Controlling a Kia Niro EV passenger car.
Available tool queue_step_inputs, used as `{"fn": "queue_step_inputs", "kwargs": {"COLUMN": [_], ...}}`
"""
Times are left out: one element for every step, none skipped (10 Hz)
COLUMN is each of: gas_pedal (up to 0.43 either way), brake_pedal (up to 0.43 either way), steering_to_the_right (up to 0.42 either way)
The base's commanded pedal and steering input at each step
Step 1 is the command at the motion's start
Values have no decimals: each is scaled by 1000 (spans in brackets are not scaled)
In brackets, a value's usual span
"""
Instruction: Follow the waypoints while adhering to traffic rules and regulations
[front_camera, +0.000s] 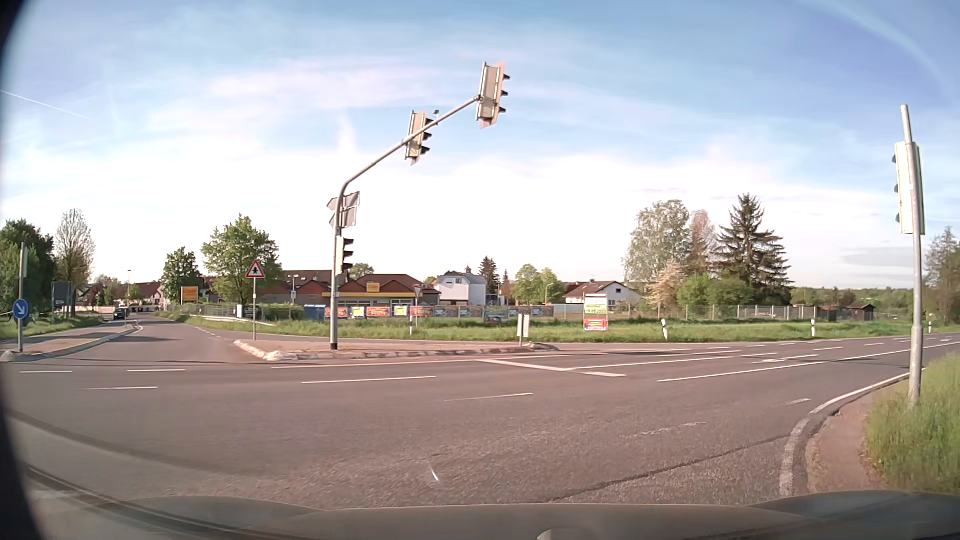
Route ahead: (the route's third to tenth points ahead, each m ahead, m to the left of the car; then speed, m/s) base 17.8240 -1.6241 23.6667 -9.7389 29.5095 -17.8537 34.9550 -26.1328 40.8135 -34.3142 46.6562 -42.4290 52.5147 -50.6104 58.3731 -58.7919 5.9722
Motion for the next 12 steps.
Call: {"fn": "queue_step_inputs", "kwargs": {"gas_pedal": [248,248,248,248,248,248,248,248,248,248,248,248], "brake_pedal": [0,0,0,0,0,0,0,0,0,0,0,0], "steering_to_the_right": [248,262,268,269,268,267,267,265,259,252,245,242]}}
